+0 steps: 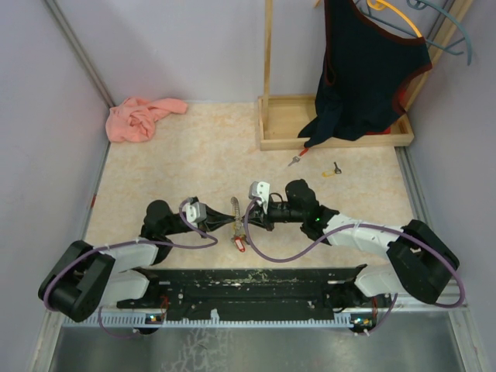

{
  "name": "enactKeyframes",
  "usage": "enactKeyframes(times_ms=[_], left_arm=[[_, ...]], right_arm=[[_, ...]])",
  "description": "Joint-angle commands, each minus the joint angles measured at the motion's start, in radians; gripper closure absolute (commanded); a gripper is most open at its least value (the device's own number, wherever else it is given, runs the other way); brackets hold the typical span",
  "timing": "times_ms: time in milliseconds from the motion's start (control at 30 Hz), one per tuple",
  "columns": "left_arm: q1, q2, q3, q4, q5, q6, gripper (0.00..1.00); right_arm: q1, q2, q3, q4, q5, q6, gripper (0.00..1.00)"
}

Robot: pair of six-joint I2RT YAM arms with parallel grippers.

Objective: Put the keys on the keyring

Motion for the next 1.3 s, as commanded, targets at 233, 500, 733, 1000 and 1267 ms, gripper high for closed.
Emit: enactKeyframes(times_ms=[233,500,733,1000,1267], left_arm=[[-0.002,0.019,0.017,0.071,0.052,-0.025,0.99],[-0.002,0.027,0.022,0.071,0.066,-0.025,0.99],[-0.002,0.028,0.028,0.056,0.078,-0.018,0.99],[-0.002,0.029,0.038,0.023,0.054,-0.008,0.99],[-0.024,-0.008,0.081,-0.162,-0.009,0.065,0.99]], right_arm=[[-0.002,0.008,0.027,0.138,-0.047,0.015,1.0],[-0.003,0.018,0.031,0.144,-0.105,-0.013,1.0],[-0.033,0.038,0.046,0.133,-0.232,-0.059,1.0],[-0.041,0.033,0.061,0.11,-0.22,-0.087,1.0],[-0.04,0.022,0.073,0.073,-0.162,-0.095,1.0]])
